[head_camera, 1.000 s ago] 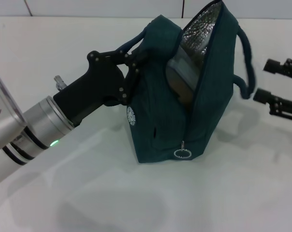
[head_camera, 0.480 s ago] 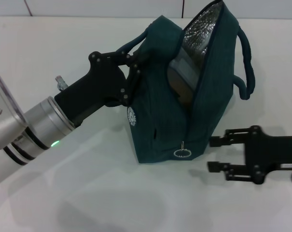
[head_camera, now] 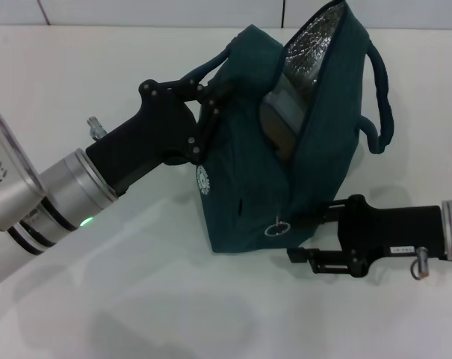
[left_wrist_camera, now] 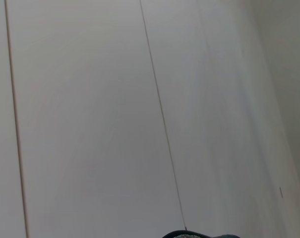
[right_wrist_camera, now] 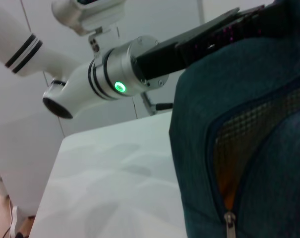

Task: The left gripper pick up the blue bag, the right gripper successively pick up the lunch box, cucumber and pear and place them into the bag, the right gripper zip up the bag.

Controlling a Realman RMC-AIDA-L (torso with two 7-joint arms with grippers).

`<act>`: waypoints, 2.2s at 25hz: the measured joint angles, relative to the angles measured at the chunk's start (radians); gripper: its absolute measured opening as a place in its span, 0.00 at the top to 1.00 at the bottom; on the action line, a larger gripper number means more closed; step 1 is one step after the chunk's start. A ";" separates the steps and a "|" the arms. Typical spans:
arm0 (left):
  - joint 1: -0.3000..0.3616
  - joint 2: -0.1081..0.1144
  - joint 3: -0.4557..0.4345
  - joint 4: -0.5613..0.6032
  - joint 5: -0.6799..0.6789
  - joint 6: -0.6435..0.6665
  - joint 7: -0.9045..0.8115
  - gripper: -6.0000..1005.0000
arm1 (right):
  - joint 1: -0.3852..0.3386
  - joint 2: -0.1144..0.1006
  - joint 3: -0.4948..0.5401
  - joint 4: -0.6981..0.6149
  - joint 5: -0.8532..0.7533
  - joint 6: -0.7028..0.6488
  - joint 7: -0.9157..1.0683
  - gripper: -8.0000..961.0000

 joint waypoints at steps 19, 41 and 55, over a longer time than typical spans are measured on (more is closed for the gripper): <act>0.000 0.000 0.023 0.000 -0.004 0.007 0.001 0.95 | 0.079 0.001 -0.099 0.067 0.073 0.054 0.002 0.52; 0.002 0.000 0.024 0.000 -0.007 0.002 0.001 0.95 | 0.064 0.001 -0.164 0.060 0.147 0.133 -0.085 0.97; 0.010 0.000 0.026 -0.018 -0.036 0.004 -0.033 0.84 | 0.066 0.001 -0.181 0.026 0.228 0.067 -0.194 0.98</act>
